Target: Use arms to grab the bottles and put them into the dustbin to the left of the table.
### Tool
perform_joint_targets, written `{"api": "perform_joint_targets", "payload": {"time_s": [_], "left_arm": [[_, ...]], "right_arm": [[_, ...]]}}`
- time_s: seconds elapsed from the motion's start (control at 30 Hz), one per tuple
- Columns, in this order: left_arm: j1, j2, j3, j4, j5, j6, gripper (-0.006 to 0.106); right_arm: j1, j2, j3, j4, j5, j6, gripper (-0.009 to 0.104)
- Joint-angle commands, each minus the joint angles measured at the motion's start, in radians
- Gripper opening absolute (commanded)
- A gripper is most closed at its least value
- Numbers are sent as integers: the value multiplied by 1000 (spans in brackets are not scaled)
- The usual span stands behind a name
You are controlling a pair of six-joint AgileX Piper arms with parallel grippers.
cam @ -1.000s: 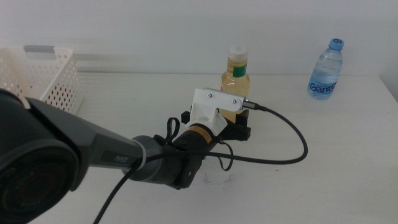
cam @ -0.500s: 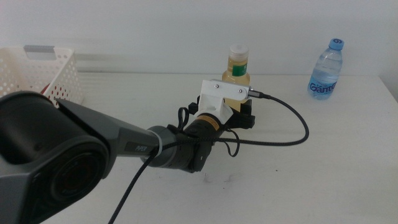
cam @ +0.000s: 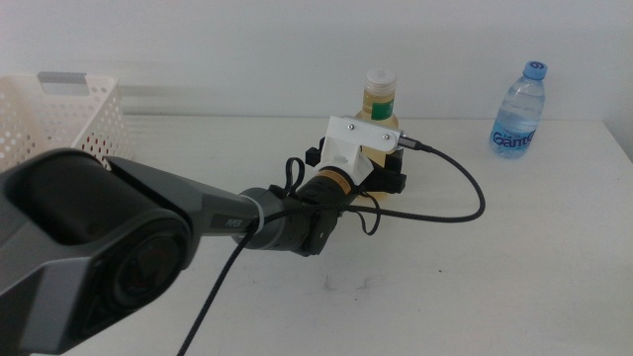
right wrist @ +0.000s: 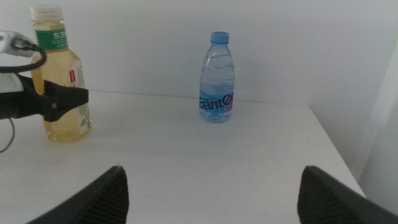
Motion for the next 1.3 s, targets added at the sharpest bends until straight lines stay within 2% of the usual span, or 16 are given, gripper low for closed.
{"api": "perform_joint_targets", "payload": {"time_s": [0.0, 0.3, 0.4, 0.47, 0.57, 0.63, 0.7, 0.73, 0.9, 0.97, 1.1, 1.27], "left_arm": [[11, 18, -33, -5, -18, 0, 94], [11, 86, -139, -5, 35, 15, 94], [11, 108, -155, -7, 36, 19, 88], [11, 109, -157, -7, 52, 60, 77], [11, 98, -157, -7, 102, 129, 47], [11, 71, -150, -7, 152, 151, 23], [11, 29, -124, 2, 190, 156, 4], [11, -1, -99, 7, 209, 158, -2], [21, -193, 88, -15, 267, 140, -2], [26, -291, 166, -20, 360, 141, -2], [55, -513, 248, -20, 689, 141, -2], [161, -680, 184, -17, 1127, 141, -2]], "right_arm": [[-6, -5, 3, -2, -10, -5, 90], [-6, -5, 3, -2, -10, -5, 90], [-6, -5, 3, -2, -10, -5, 90], [-6, -5, 3, -2, -10, -5, 90], [-6, -5, 3, -2, -10, -5, 90], [-6, -5, 3, -2, -10, -5, 90], [-6, -5, 3, -2, -10, -5, 90], [-6, -5, 3, -2, -10, -5, 90], [-6, -5, 3, -2, -10, -5, 90], [-6, -5, 3, -2, -10, -5, 90], [-6, -5, 3, -2, -10, -5, 90], [-6, -5, 3, -2, -10, -5, 90]]}}
